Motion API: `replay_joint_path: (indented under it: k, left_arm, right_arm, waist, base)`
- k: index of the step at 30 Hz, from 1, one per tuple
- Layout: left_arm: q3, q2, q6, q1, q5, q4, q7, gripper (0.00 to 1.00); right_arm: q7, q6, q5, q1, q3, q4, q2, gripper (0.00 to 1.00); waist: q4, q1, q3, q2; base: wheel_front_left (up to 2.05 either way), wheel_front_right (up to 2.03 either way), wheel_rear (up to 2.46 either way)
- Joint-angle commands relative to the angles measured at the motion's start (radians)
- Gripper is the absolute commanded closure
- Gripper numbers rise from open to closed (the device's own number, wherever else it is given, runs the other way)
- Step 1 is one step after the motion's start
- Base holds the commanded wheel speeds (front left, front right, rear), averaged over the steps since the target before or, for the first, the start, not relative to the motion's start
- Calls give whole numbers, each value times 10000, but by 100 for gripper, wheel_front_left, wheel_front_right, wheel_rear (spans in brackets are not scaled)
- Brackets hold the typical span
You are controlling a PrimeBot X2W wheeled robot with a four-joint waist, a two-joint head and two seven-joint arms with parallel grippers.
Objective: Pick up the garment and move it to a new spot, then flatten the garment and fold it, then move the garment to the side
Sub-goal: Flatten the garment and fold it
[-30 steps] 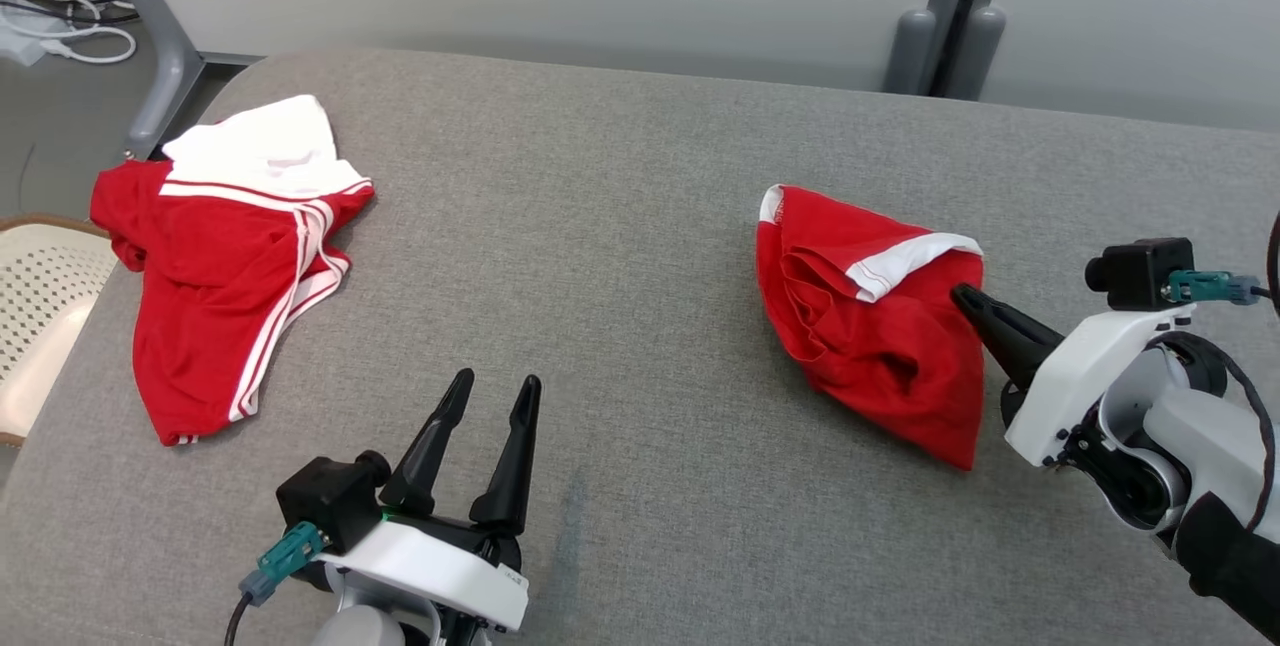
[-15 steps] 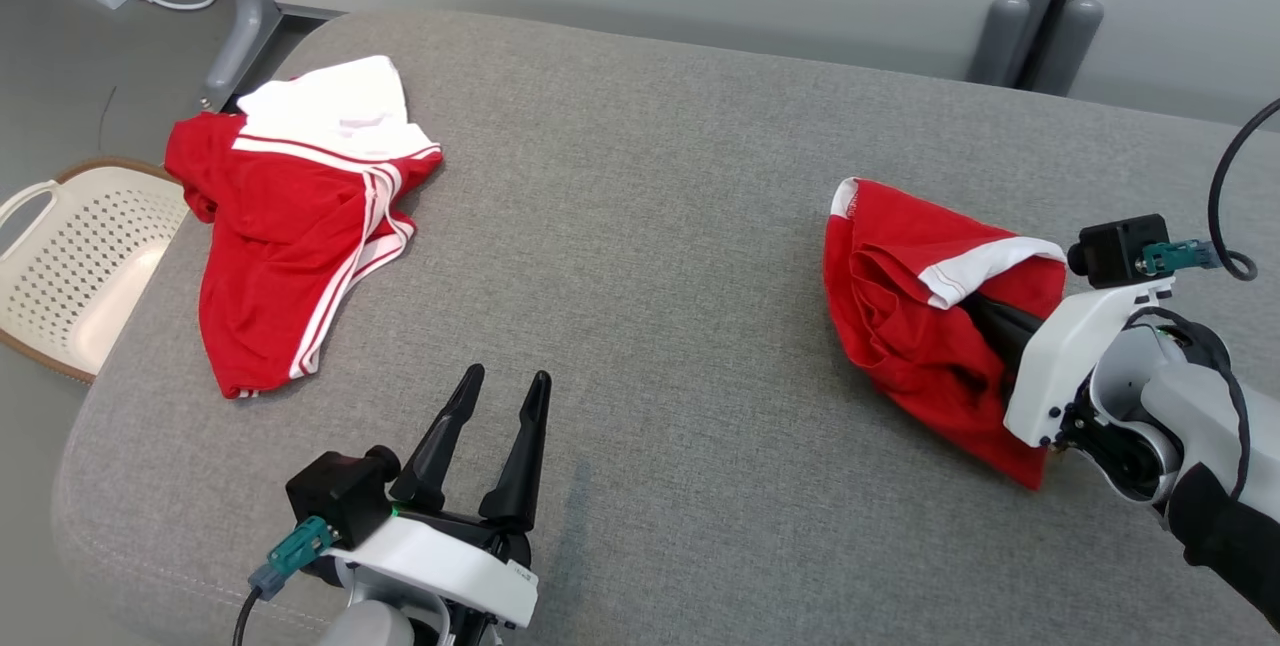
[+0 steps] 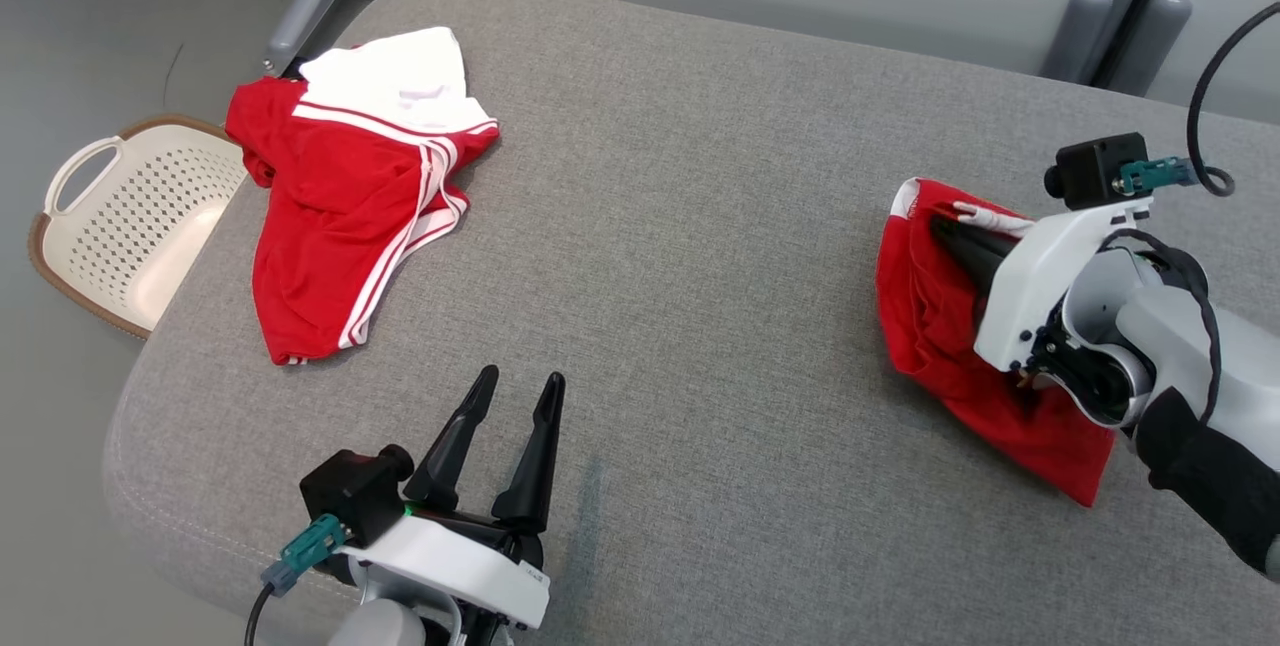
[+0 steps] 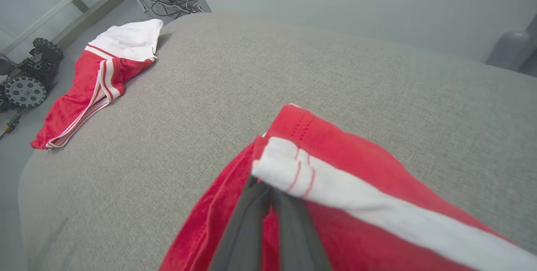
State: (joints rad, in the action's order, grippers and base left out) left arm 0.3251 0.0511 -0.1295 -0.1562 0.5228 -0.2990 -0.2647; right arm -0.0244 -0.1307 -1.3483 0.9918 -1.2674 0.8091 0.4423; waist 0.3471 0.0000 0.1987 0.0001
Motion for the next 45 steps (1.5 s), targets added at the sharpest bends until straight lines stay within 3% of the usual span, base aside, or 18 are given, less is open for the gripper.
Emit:
replay_joint_path:
  k: [1,15,30,31,33,34,35,45]
  left_arm:
    - [33,21,-17,-226,62,-18,-17,0]
    - [217,17,-18,-417,-9,-173,-17,0]
    - [10,95,-18,-161,-180,-158,-17,0]
    - [-22,118,-18,-134,-192,-140,-17,0]
    - [-121,160,-18,-5,-203,-139,-17,0]
    - [-188,175,-10,69,-215,-126,-17,0]
    - [-261,193,3,118,-222,-121,-17,0]
    - [-908,473,145,344,-568,353,-18,0]
  right_arm:
    - [-78,-4,-52,211,11,119,-124,100]
    - [-1697,-4,207,894,-53,1810,-1140,100]
    - [-2408,-4,379,620,227,181,-353,100]
    - [-2409,-4,471,586,374,93,-301,84]
    - [-2412,-4,661,358,750,-157,-268,26]
    - [-2412,-4,772,224,919,-256,-237,8]
    - [-2413,-4,891,78,1068,-353,-206,1]
    - [-2416,-4,2088,-1000,2447,-914,-77,0]
  waist:
    - [38,0,26,-1]
    - [-169,0,87,-1]
    - [-1112,0,-535,-1]
    - [-1209,0,-590,-1]
    - [-1418,0,-728,-1]
    - [-1524,0,-795,-1]
    - [-1633,0,-865,-1]
    - [-2581,0,-1136,-1]
  base:
    - [0,0,0]
    - [0,0,0]
    - [0,0,0]
    - [0,0,0]
    - [0,0,0]
    - [0,0,0]
    - [0,0,0]
    - [0,0,0]
